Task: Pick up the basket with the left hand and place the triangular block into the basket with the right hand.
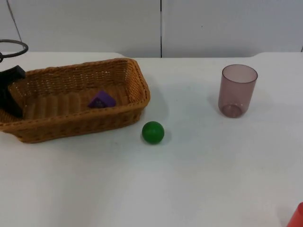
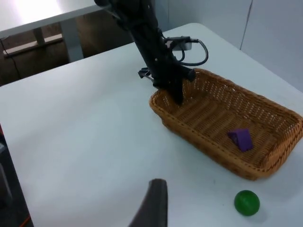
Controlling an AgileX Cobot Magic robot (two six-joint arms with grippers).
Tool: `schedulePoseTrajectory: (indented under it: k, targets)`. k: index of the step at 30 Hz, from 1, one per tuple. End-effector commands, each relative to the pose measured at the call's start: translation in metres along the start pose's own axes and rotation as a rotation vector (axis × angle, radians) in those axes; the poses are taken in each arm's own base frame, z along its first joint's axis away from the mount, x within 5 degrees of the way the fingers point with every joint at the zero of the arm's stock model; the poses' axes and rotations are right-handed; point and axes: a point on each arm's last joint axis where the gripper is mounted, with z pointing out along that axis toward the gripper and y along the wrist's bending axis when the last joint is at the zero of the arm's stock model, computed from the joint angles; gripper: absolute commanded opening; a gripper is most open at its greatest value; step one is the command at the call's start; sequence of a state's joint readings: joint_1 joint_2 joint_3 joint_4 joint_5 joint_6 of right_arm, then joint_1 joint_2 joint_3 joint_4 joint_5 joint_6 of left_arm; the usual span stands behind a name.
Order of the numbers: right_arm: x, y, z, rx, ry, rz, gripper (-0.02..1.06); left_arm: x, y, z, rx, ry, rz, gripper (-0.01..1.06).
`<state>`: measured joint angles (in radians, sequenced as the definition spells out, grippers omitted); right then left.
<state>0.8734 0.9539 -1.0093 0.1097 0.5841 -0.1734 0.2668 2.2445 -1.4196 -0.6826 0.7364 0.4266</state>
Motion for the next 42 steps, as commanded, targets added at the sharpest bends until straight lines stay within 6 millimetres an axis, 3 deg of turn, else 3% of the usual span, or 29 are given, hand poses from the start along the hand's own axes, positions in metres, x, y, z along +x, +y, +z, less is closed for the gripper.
schedulePoseTrajectory:
  k: [1, 3, 8, 9, 11, 12, 14, 19, 20, 24, 26, 29, 31, 33, 34, 35, 40, 41, 42]
  targets:
    - [0.001, -0.001, 0.000, 0.006, -0.001, 0.009, 0.76, -0.005, -0.004, -0.006, 0.022, -0.026, -0.006, 0.03]
    - [0.001, -0.001, 0.000, 0.006, -0.001, 0.009, 0.76, -0.005, -0.004, -0.006, 0.022, -0.026, -0.005, 0.09]
    - [0.001, -0.001, 0.000, 0.007, -0.001, 0.003, 0.76, -0.006, -0.003, -0.007, 0.017, -0.036, -0.002, 0.77]
    - [0.001, -0.001, 0.000, 0.007, -0.001, 0.003, 0.76, -0.006, -0.003, -0.007, 0.017, -0.036, -0.002, 0.77]
    - [0.001, -0.001, 0.000, 0.008, -0.001, 0.001, 0.76, -0.008, -0.005, -0.012, 0.006, -0.062, 0.012, 1.00]
    - [0.001, -0.001, 0.000, 0.008, -0.001, 0.001, 0.76, -0.011, -0.007, -0.018, -0.007, -0.092, 0.025, 1.05]
    - [0.001, -0.001, 0.000, 0.008, -0.001, -0.004, 0.76, -0.015, -0.010, -0.027, -0.018, -0.128, 0.042, 1.05]
    - [0.001, -0.001, 0.000, 0.008, -0.003, -0.029, 0.76, -0.025, -0.041, -0.101, -0.051, -0.331, 0.152, 1.05]
    - [0.001, -0.001, 0.000, 0.008, -0.003, -0.029, 0.76, -0.025, -0.041, -0.101, -0.051, -0.331, 0.152, 1.05]
    - [-0.002, -0.002, 0.000, 0.017, -0.035, -0.042, 0.76, -0.008, -0.078, -0.166, -0.011, -0.406, 0.244, 1.05]
    - [-0.003, -0.003, 0.000, 0.023, -0.049, -0.047, 0.76, -0.001, -0.086, -0.177, -0.006, -0.417, 0.267, 1.05]
    - [-0.007, -0.003, -0.001, 0.034, -0.087, -0.053, 0.76, 0.034, -0.113, -0.210, 0.012, -0.468, 0.356, 1.05]
    - [-0.008, -0.004, -0.001, 0.036, -0.098, -0.053, 0.76, 0.045, -0.119, -0.217, 0.019, -0.478, 0.372, 1.05]
    - [-0.009, -0.004, -0.001, 0.039, -0.111, -0.053, 0.76, 0.070, -0.129, -0.229, 0.030, -0.492, 0.408, 1.05]
    - [-0.009, -0.004, -0.001, 0.039, -0.113, -0.054, 0.76, 0.082, -0.131, -0.230, 0.031, -0.487, 0.428, 1.05]
    - [-0.009, -0.004, -0.001, 0.039, -0.113, -0.054, 0.76, 0.082, -0.131, -0.230, 0.031, -0.487, 0.428, 1.05]
    - [-0.007, -0.002, -0.026, 0.046, -0.178, -0.057, 0.76, 0.154, -0.135, -0.247, 0.045, -0.524, 0.523, 1.05]
    - [-0.007, -0.002, -0.026, 0.046, -0.178, -0.057, 0.76, 0.154, -0.135, -0.247, 0.045, -0.524, 0.523, 1.05]
    - [-0.002, -0.001, -0.034, 0.047, -0.187, -0.057, 0.76, 0.169, -0.132, -0.250, 0.048, -0.543, 0.529, 1.05]
